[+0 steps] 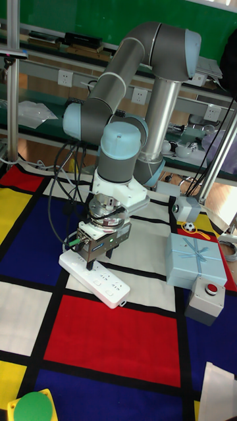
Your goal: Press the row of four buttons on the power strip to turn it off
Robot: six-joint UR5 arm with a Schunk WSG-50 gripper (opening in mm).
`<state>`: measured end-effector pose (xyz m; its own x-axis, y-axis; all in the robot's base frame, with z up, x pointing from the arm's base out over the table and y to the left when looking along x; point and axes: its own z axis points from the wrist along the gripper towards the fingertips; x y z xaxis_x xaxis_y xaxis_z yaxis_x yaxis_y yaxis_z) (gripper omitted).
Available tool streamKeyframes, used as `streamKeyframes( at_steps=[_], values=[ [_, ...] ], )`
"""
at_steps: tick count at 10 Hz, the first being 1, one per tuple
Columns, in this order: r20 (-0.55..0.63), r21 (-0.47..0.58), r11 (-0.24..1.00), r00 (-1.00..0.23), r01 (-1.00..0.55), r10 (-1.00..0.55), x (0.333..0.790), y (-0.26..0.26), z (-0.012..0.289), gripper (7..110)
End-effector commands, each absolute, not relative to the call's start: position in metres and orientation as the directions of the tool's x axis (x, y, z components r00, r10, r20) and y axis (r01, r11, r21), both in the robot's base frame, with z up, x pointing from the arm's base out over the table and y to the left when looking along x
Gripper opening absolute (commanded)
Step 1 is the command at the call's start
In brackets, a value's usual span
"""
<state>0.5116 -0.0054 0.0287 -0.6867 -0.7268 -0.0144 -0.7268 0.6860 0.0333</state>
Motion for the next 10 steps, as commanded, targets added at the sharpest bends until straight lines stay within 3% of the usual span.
streamKeyframes(
  at_steps=[1,10],
  values=[
    [-0.035,0.047,0.696,-0.698,-0.716,-0.715,0.52,0.008,0.032,66],
    [-0.029,0.029,0.706,-0.707,-0.708,-0.707,0.534,0.014,0.016,66]
  ],
)
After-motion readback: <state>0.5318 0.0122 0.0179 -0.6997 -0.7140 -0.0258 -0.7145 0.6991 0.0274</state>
